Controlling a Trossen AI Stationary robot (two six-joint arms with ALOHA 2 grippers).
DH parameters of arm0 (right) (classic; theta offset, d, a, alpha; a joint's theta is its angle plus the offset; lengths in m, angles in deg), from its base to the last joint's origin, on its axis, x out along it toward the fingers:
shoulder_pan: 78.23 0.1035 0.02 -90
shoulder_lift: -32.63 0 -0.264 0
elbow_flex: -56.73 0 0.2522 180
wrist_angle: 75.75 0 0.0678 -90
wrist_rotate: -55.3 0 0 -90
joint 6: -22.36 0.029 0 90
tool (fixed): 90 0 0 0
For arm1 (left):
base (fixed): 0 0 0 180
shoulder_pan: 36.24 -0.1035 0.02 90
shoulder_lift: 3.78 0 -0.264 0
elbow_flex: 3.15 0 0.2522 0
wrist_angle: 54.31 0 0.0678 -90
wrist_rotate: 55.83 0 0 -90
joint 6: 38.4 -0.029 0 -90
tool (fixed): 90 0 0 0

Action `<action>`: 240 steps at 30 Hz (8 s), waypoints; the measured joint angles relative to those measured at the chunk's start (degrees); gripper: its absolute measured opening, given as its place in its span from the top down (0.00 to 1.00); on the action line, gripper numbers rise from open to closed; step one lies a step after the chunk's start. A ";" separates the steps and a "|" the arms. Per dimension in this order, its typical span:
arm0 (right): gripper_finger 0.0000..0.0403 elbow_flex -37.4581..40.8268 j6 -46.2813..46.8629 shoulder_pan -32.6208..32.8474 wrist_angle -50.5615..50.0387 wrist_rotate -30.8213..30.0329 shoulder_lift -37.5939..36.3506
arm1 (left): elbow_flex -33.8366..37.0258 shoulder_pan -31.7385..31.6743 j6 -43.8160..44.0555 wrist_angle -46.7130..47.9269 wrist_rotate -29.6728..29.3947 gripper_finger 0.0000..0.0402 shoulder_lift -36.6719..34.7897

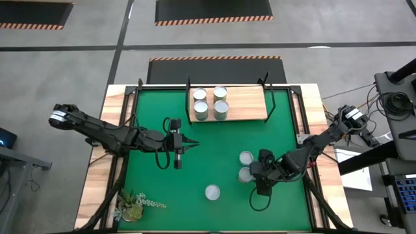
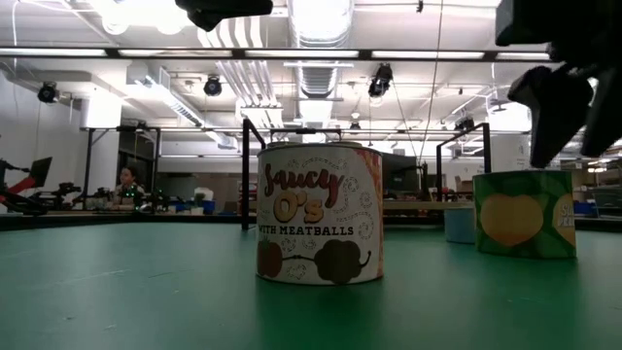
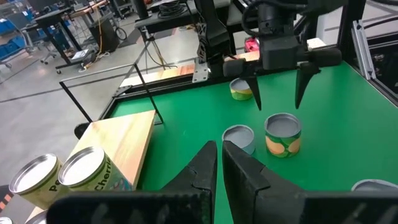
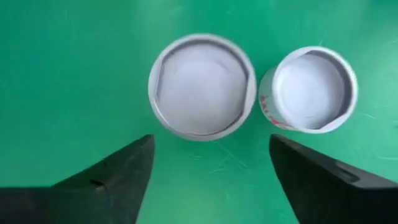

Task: Pick and place cans onto a shelf
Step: Put the canned peaches on the shelf, then put the canned spaghetti sauce on the shelf

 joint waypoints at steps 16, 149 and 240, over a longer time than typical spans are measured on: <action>0.19 2.51 -7.10 0.68 13.54 -5.28 7.63 | 0.00 0.00 -0.02 -0.39 0.02 0.98 0.26; 0.19 -9.92 -21.38 -7.72 31.84 6.45 19.08 | -2.78 -0.07 -10.54 -1.68 -4.51 0.98 -0.59; 0.32 6.11 -51.05 -51.69 13.64 7.51 -17.48 | -14.80 5.22 24.14 17.82 -5.90 0.98 2.09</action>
